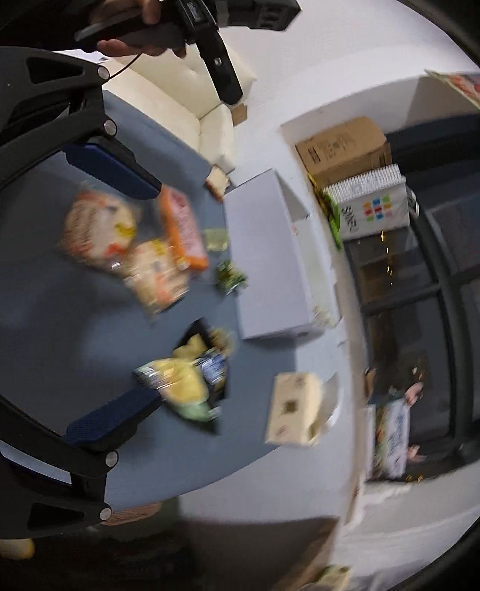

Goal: Organize snacks
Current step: 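Grasp black chip bag with right tool while left tool reaches for orange-striped cake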

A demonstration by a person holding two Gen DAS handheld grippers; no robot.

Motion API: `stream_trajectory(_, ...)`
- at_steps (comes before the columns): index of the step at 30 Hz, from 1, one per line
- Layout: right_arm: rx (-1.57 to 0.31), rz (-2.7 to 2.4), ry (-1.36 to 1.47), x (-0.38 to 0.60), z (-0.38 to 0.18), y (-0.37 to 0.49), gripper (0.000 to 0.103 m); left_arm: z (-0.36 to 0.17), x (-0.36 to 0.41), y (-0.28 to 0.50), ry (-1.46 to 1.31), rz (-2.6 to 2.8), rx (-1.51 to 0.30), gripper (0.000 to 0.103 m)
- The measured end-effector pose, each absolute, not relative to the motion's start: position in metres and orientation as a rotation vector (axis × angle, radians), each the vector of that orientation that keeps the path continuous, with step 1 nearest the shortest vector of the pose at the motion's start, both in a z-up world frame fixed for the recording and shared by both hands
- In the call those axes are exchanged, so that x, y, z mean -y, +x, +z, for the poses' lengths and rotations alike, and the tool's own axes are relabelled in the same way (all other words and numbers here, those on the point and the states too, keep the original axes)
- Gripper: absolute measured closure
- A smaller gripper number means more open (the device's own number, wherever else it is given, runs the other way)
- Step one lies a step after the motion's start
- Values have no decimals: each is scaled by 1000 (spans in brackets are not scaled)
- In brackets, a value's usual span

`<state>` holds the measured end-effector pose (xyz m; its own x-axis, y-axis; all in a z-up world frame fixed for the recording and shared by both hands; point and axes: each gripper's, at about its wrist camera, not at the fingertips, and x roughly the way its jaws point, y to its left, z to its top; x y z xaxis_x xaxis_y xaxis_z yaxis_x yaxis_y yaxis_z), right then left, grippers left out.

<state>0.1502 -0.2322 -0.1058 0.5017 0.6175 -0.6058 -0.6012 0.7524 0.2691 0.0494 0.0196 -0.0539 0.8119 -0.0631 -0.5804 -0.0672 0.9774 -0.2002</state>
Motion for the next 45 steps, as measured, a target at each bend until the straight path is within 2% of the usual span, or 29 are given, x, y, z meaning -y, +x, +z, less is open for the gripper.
stream_trajectory(8,-784,704,22,246,-124,163,0,-63,-20,38,-223,34,-632,0)
stream_trajectory(16,-878,668,101,244,-141,215,0,-73,-30,30,-255,42,-654,0)
stream_trajectory(26,-1054,690,520,252,-184,294,0,-79,-40,25,-287,48,-662,0)
stream_trajectory(27,-1061,698,558,253,-188,297,9,-81,-41,25,-290,50,-666,0)
stream_trajectory(29,-1058,658,502,248,-188,299,42,-83,-44,26,-300,58,-674,0)
stream_trajectory(30,-1066,666,512,247,-189,299,48,-84,-45,26,-306,60,-676,0)
stream_trajectory(36,-953,707,416,243,-164,272,54,-92,-58,27,-314,87,-685,0)
stream_trajectory(45,-768,737,181,238,-95,216,55,-136,-111,86,-230,187,-823,0)
